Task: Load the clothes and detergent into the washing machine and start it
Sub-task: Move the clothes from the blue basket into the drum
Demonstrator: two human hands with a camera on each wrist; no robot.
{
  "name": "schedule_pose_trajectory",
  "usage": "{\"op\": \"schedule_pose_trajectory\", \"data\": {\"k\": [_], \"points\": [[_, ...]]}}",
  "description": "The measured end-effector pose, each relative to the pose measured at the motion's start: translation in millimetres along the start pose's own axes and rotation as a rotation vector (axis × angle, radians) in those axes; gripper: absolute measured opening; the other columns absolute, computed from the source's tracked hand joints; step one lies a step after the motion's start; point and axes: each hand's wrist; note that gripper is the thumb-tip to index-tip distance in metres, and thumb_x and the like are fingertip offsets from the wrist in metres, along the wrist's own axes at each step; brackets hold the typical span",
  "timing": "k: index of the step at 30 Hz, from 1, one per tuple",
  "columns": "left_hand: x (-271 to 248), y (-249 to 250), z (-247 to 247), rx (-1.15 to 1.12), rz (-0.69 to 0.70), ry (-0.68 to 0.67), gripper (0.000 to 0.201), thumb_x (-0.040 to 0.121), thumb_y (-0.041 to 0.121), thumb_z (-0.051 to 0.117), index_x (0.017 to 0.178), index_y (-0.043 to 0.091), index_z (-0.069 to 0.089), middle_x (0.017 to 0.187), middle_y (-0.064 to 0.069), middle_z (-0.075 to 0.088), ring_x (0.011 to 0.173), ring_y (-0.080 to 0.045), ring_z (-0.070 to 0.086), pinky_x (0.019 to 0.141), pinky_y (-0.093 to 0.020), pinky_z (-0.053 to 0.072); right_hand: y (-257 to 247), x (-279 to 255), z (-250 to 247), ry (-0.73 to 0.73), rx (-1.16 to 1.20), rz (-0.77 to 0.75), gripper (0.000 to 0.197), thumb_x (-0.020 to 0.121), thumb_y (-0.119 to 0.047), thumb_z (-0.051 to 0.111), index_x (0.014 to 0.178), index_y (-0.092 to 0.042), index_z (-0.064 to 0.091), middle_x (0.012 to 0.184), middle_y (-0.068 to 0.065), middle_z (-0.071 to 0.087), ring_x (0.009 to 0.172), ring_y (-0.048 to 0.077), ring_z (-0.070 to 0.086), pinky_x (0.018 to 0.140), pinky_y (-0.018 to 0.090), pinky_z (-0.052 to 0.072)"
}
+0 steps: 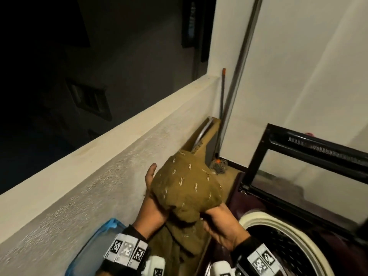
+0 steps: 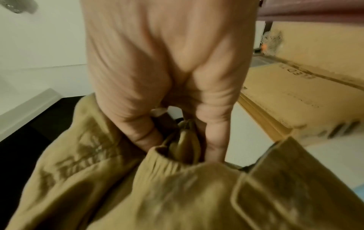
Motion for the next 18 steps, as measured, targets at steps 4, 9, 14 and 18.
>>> {"op": "schedule_pose_trajectory", "data": {"k": [4,9,14,18], "points": [[3.4,-4.1,24.5,-0.024,-0.071,-0.120,0.122,0.062,0.042,0.090,0.150,0.044,0.005,0.144,0.001,0.046,0.124,-0.011,0.056,0.103,-0.029,0.049,-40.8,-27.9,-33.5,0.120,-0.083,-0.245,0.042,0.074,0.013,0.065,0.112,-0.002,0.070,0.112,0.025,0.072,0.096,0.033,0.073,0.086,0.044,0.061],[-5.0,-29.0,61.2,0.106,-0.146,-0.339,0.115,0.066,0.042,0.087,0.151,0.039,0.009,0.142,0.016,0.048,0.124,0.004,0.053,0.101,-0.017,0.045,-88.8,-73.3,-121.6,0.399,-0.325,-0.451,0.024,0.090,0.009,0.059,0.102,-0.006,0.074,0.106,0.018,0.076,0.098,0.032,0.070,0.089,0.044,0.059],[-12.6,-67.9,124.8,0.531,-0.151,-0.562,0.083,0.085,0.033,0.074,0.147,0.041,0.020,0.143,0.018,0.042,0.127,0.000,0.044,0.104,-0.020,0.036,-108.8,-115.3,-218.2,0.606,-0.437,-0.502,0.038,0.089,0.013,0.059,0.125,0.001,0.065,0.119,0.016,0.072,0.111,0.027,0.069,0.098,0.041,0.056],[-21.8,-120.4,182.7,0.889,-0.119,-0.772,0.087,0.079,0.035,0.074,0.151,0.031,0.026,0.153,0.004,0.041,0.137,-0.013,0.042,0.112,-0.027,0.035,-86.4,-119.3,-283.7,0.722,-0.527,-0.482,0.045,0.086,0.021,0.059,0.123,-0.005,0.066,0.101,-0.009,0.078,0.098,0.004,0.071,0.092,0.025,0.057]]}}
Point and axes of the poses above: each hand's wrist, its own x-axis towards the middle knuckle, its own z-axis out of the palm, y = z × x
